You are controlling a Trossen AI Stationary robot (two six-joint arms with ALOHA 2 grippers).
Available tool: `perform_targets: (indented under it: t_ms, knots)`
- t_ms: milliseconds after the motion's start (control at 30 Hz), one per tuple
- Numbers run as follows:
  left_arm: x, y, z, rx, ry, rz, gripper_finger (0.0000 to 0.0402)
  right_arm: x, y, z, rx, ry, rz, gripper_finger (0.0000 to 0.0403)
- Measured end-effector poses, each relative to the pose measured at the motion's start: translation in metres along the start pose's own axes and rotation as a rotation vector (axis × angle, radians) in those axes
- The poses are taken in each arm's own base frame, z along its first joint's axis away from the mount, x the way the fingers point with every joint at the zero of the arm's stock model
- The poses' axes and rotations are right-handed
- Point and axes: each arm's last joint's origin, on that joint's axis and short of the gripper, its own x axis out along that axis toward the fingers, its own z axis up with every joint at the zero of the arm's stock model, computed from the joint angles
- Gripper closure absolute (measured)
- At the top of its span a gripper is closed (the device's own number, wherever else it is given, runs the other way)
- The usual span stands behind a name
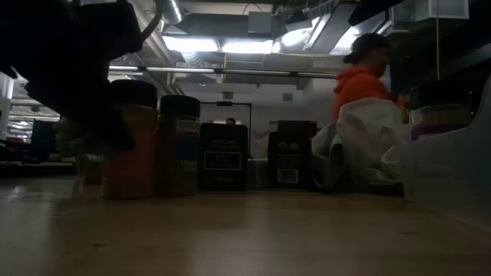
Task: Sort spices by type
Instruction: Put the black seasoning bottle into the transparent bin
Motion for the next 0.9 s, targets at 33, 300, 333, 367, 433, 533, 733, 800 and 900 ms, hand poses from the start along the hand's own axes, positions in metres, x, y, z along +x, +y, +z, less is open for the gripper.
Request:
perform_targets:
  t_ms: [33,300,333,367,433,533,733,800,900]
  knots:
    - [0.002,-0.001,0.0,0.005,0.0,0.001,0.0178,0.0,0.0,0.0,0.0,0.0,0.0,0.0145]
    - [0.015,-0.002,-0.003,0.003,-0.008,0.03,0.0178,0.0,0.0,0.0,0.001,-0.001,0.001,0.0145]
    - [0.016,-0.002,-0.003,0.007,-0.014,0.03,0.018,0.0,0.0,0.0,0.001,-0.001,0.001,0.0145]
    - [0.016,-0.002,-0.003,0.012,-0.015,0.031,0.0183,0.0,0.0,0.0,0.001,-0.001,0.001,0.0145]
    - [0.016,-0.002,-0.003,0.023,-0.018,0.035,0.0194,0.0,0.0,0.0,0.001,-0.001,0.001,0.0145]
    - [0.016,-0.002,-0.003,0.023,-0.023,0.04,0.0217,0.0,0.0,0.0,0.001,-0.002,0.001,0.0145]
    - [0.016,-0.002,-0.003,0.023,-0.025,0.042,0.0249,0.0,0.0,0.0,0.002,-0.002,0.001,0.0145]
    - [0.016,-0.002,-0.002,0.023,-0.025,0.041,0.0249,0.0,0.0,0.0,0.002,-0.002,0.001,0.0145]
    - [0.013,-0.002,0.0,0.013,-0.034,0.031,0.0247,0.0,0.0,0.0,0.002,-0.002,0.001,0.0145]
